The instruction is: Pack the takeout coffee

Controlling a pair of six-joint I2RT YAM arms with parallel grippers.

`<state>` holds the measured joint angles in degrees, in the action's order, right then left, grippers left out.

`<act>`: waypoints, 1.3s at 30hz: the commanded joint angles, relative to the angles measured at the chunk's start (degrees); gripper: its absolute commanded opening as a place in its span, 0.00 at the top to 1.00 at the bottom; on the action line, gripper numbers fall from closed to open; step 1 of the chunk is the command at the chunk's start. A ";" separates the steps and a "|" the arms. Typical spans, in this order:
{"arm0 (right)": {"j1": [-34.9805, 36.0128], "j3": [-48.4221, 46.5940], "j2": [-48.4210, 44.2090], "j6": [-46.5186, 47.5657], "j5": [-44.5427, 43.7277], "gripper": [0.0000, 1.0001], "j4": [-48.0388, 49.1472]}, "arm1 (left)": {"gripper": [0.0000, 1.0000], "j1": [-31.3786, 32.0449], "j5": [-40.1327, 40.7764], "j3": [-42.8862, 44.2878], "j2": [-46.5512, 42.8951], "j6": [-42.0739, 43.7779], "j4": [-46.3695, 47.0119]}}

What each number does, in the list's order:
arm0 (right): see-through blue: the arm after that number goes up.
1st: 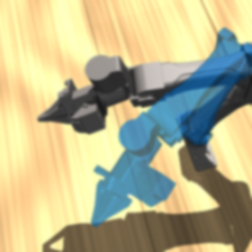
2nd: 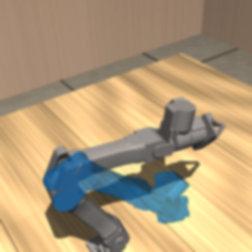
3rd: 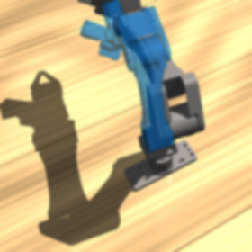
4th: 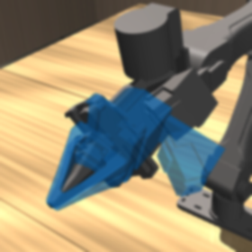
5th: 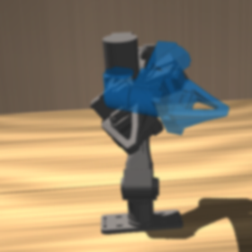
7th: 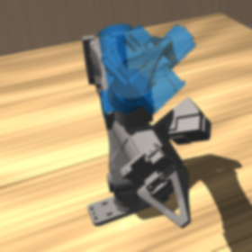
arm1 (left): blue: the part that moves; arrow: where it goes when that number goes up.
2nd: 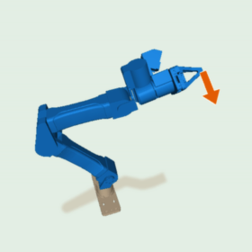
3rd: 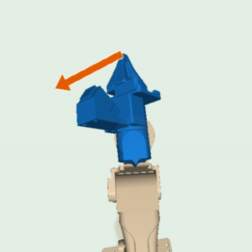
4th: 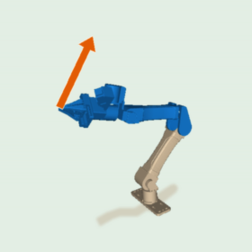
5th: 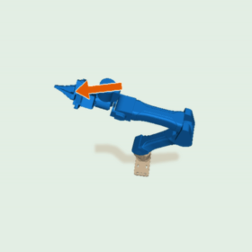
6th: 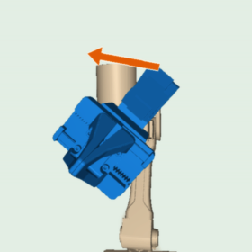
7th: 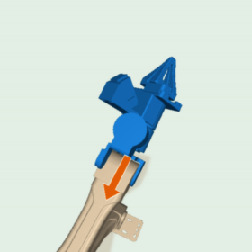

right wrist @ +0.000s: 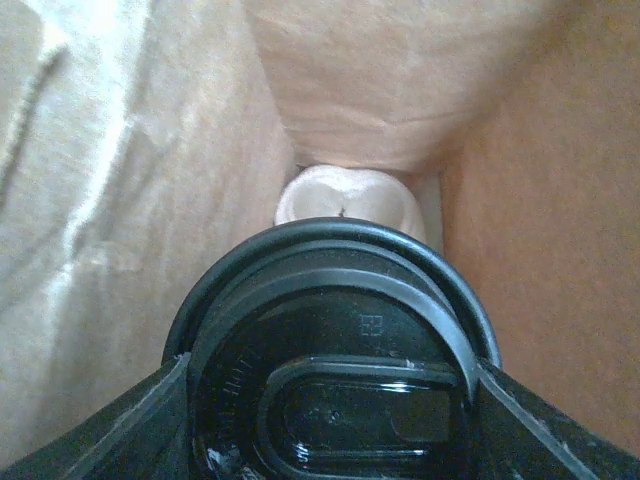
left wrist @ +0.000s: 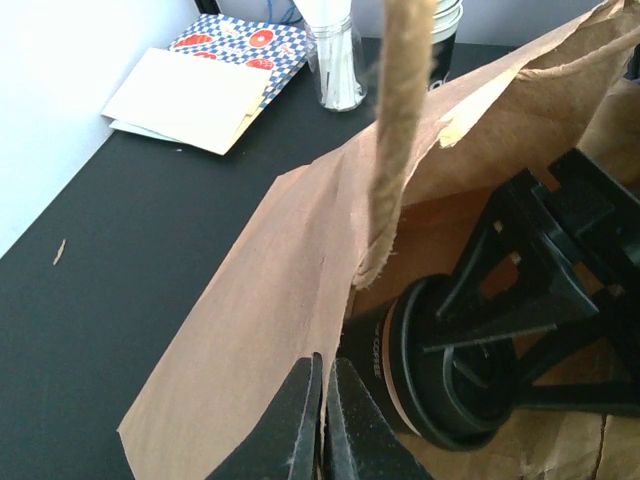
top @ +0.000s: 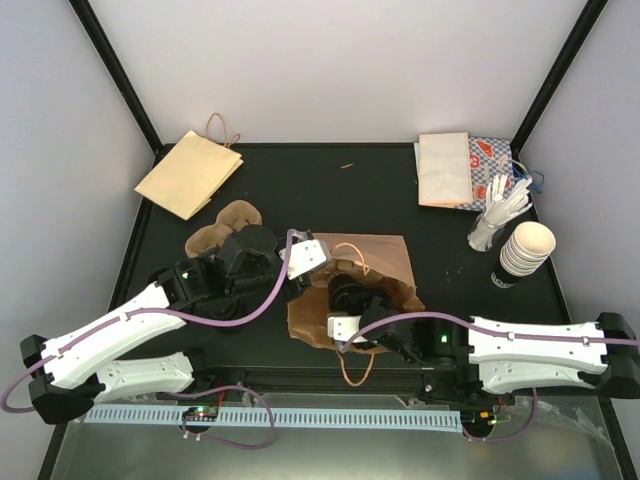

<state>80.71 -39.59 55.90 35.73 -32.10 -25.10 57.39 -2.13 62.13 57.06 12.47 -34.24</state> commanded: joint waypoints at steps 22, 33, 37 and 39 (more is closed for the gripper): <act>2.79 3.23 3.56 -0.76 -6.18 0.45 4.92 | 0.98 1.57 -7.43 -0.55 -2.31 -3.12 -0.96; 0.83 1.36 7.04 1.45 -7.11 0.45 6.49 | 0.99 2.13 -5.81 0.33 -3.16 -5.12 -2.85; -0.11 1.53 7.29 0.81 -6.37 0.45 5.23 | 0.99 2.12 -6.08 0.63 -3.95 -5.43 -3.24; -0.88 1.46 7.43 0.47 -5.53 0.45 4.47 | 0.98 2.12 -6.33 0.79 -4.28 -5.52 -3.45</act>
<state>81.32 -36.84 63.02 36.34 -37.17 -20.08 58.96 -7.64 61.34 54.65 8.36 -37.28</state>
